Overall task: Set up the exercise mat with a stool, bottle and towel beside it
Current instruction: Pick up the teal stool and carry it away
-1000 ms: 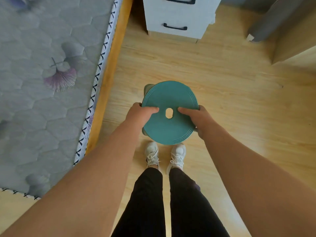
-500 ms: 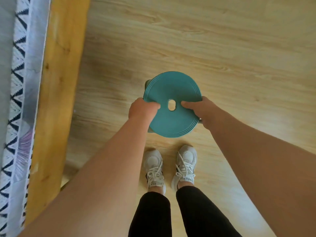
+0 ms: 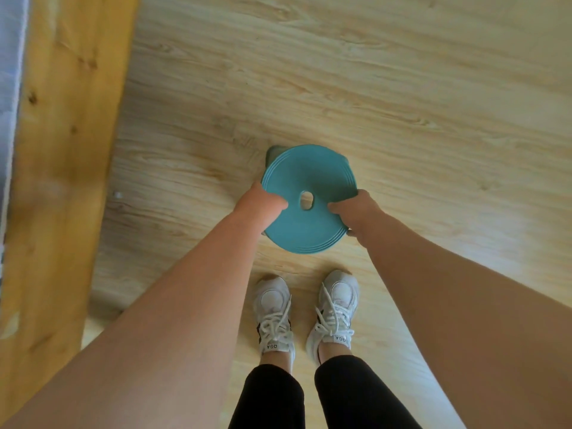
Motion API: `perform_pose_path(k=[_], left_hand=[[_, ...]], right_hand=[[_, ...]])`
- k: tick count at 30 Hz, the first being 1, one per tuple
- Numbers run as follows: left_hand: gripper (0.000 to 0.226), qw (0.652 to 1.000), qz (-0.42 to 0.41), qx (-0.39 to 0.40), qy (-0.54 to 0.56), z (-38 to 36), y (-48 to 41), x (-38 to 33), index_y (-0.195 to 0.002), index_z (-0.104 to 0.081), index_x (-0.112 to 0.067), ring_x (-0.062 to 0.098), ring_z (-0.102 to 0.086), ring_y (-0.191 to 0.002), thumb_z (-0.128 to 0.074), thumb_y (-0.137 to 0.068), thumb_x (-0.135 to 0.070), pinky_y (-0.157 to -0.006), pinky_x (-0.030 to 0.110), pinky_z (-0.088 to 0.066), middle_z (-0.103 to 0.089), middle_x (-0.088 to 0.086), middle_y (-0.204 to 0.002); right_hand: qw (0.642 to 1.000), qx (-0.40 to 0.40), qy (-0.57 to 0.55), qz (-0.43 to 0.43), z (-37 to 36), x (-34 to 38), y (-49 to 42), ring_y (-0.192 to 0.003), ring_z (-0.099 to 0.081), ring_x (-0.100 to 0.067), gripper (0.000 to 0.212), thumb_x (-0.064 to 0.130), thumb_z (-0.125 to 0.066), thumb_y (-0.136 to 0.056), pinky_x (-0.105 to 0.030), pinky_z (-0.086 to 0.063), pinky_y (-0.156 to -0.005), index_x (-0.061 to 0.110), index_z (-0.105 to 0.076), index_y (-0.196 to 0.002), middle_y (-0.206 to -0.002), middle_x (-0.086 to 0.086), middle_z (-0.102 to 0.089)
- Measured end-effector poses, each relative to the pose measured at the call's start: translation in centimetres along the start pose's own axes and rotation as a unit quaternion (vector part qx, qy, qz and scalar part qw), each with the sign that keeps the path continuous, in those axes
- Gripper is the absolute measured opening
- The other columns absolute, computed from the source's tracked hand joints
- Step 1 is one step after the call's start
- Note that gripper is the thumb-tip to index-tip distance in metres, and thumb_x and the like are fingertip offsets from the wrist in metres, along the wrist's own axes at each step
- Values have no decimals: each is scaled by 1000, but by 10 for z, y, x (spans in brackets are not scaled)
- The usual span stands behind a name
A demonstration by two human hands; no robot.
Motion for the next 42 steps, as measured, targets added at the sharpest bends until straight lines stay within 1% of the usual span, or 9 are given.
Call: perform_pose_path(k=[3,10,14,19,23,28,33,38,42], left_hand=[[45,1000,-23,-5,-17,5,26,-10,-127,-49,-20,26,-59,-102,-58,-83,-20,-88,38,-51,-61,5,-117],[63,983,-66,17,-170,21,123,-52,-147,-27,-22,20,-61,-86,-50,-88,-22,-56,27,-42,-60,4,-114],[48,970,-98,-6,-222,43,197,-81,-139,-41,-14,24,-59,-109,-42,-97,-35,-78,31,-43,-55,7,-131],[40,951,-140,-10,-276,67,308,-109,-133,-47,-11,23,-56,-113,-41,-98,-28,-78,30,-39,-49,5,-139],[39,944,-162,-21,-287,86,388,-123,-130,-49,-10,19,-51,-92,-43,-96,-28,-76,30,-39,-56,6,-119],[42,922,-193,-35,-334,92,461,-148,-135,-45,-14,25,-55,-113,-42,-96,-29,-88,34,-46,-51,8,-133],[46,905,-239,-38,-349,77,503,-193,-137,-44,-13,28,-55,-112,-41,-95,-33,-94,41,-47,-49,10,-134],[62,880,-280,-31,-382,48,524,-261,-141,-40,-17,27,-46,-127,-39,-94,-56,-100,37,-40,-42,6,-144],[64,874,-301,-33,-379,17,531,-332,-143,-38,-18,25,-44,-129,-39,-93,-57,-99,35,-39,-40,4,-147]], right_hand=[[998,-32,53,12,8,10,23,-92,-57,-29,54,15,-61,-87,-34,-45,-66,9,-41,-136,-111,-11,-56],[976,-13,189,111,40,61,118,-116,-57,-28,60,30,-60,-91,-28,-43,-80,15,-40,-145,-135,-11,-55],[962,-14,233,140,78,79,193,-110,-59,-26,52,31,-59,-92,-27,-41,-80,13,-49,-139,-131,-10,-58],[936,-32,312,159,134,88,300,-122,-53,-28,44,30,-56,-93,-32,-42,-93,12,-53,-133,-136,-9,-55],[948,-59,261,172,178,96,383,-128,-49,-27,52,30,-59,-91,-32,-40,-97,15,-48,-140,-143,-7,-51],[958,-67,205,186,224,100,461,-131,-47,-28,60,34,-65,-89,-36,-39,-104,17,-45,-143,-144,-9,-49],[960,-102,170,196,276,84,498,-128,-49,-27,62,33,-66,-87,-35,-41,-100,21,-43,-143,-142,-9,-51],[964,-86,190,166,337,62,503,-130,-48,-25,70,38,-69,-83,-37,-41,-104,26,-39,-146,-144,-6,-49],[965,-91,194,150,409,56,487,-133,-44,-26,74,39,-70,-82,-37,-40,-105,27,-36,-147,-148,-4,-45]])
Point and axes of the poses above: each hand's wrist, its own y-axis away from the middle knuckle, its own z-axis out of the back of the hand, x = y × z, the point moved 6 cm from there along -y, towards the middle knuckle
